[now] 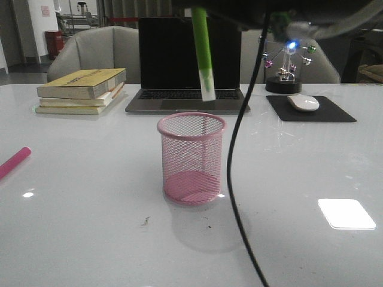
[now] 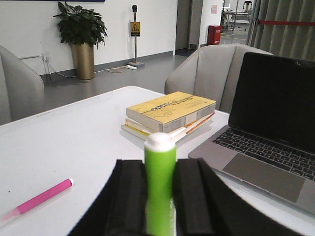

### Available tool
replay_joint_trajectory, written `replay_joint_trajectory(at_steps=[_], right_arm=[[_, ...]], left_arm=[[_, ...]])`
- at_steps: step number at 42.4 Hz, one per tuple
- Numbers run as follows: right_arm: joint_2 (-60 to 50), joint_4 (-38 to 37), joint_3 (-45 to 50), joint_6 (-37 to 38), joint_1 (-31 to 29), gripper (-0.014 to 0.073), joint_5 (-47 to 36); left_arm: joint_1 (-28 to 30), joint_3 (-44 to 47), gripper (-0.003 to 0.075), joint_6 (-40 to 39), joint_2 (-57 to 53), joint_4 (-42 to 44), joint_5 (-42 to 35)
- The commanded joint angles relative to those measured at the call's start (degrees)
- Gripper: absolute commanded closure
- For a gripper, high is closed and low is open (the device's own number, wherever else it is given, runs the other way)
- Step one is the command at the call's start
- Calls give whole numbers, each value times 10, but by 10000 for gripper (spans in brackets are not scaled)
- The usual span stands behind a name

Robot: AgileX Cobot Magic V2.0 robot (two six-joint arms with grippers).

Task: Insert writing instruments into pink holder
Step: 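Lift the green marker and carry it over the pink mesh holder, then lower the green marker into the holder and open the right gripper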

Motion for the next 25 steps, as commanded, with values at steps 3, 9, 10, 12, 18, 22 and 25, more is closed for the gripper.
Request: replay_joint_trajectory(at_steps=[3, 9, 10, 12, 18, 22, 25], right_arm=[[47, -6, -16, -8, 1, 408, -110], [96, -6, -16, -8, 1, 403, -105], [101, -6, -16, -8, 1, 391, -103], [109, -6, -16, -8, 1, 354, -103], [113, -6, -16, -8, 1, 152, -99], [108, -6, -16, -8, 1, 111, -99], [89, -6, -16, -8, 1, 116, -85]], left_arm=[[-5, -15, 171, 0, -1, -7, -38], [-5, -15, 171, 0, -1, -7, -38], [-5, -15, 171, 0, -1, -7, -38], [-5, -15, 171, 0, -1, -7, -38], [-5, -15, 171, 0, -1, -7, -38], [-5, -15, 171, 0, -1, -6, -38], [-5, -15, 171, 0, -1, -6, -38]])
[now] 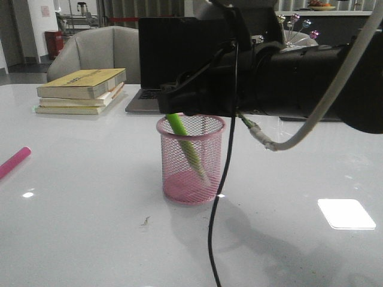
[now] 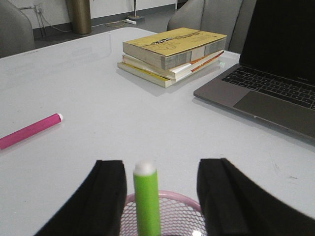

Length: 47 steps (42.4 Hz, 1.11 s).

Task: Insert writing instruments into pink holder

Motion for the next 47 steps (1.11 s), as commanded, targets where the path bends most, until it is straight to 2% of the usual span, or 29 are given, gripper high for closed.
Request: replay_joint_trajectory(at_steps=[1, 5, 17, 31, 37, 47], right_arm=[[-58, -5, -15, -5, 1, 116, -24], [-120, -5, -15, -5, 1, 116, 70], [-366, -5, -17, -5, -1, 116, 481], [-586, -24, -17, -5, -1, 127, 804], [-649, -24, -5, 3, -1, 179, 886], [-704, -24, 40, 8, -1, 183, 902]], left_arm=[[-5, -15, 171, 0, -1, -6, -38], [-5, -15, 171, 0, -1, -6, -38], [-5, -15, 171, 0, -1, -6, -38], [-5, -15, 171, 0, -1, -6, -38], [-5, -15, 171, 0, -1, -6, -38], [-5, -15, 171, 0, -1, -6, -30]])
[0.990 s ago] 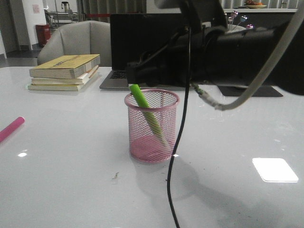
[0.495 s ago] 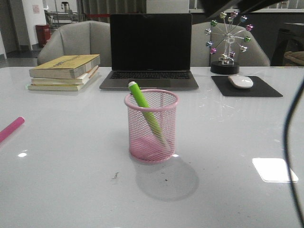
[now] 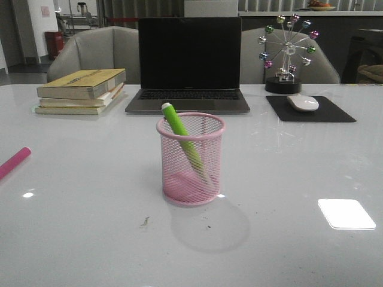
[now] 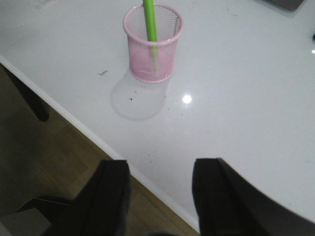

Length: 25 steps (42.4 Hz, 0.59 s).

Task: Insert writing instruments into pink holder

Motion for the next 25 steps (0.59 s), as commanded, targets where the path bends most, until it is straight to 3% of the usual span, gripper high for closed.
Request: replay_joint_trajectory(at_steps=[1, 6, 13, 25], right_arm=[[-7, -8, -6, 0, -1, 183, -32], [-7, -7, -6, 0, -1, 183, -26], [-7, -7, -6, 0, -1, 183, -25], [-7, -7, -6, 0, -1, 183, -25]], left_arm=[[-5, -15, 171, 0, -1, -6, -24], [5, -17, 171, -16, 4, 3, 3], [62, -39, 171, -79, 45, 61, 71], [195, -76, 171, -75, 194, 72, 60]])
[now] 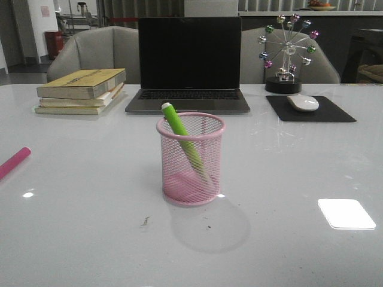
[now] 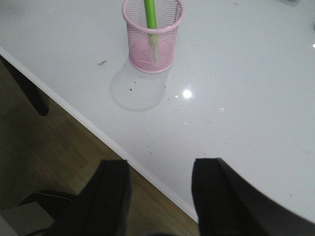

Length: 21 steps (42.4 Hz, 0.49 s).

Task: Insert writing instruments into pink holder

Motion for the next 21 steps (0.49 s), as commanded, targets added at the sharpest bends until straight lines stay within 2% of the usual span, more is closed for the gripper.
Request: replay_joint_trajectory(at_steps=[1, 11, 21], right_arm=[[1, -6, -14, -1, -1, 183, -35], [1, -6, -14, -1, -1, 183, -35], [1, -6, -14, -1, -1, 183, -35]], left_arm=[[43, -36, 171, -4, 55, 6, -41], [97, -99, 171, -4, 204, 6, -64], [102, -181, 171, -4, 330, 7, -94]])
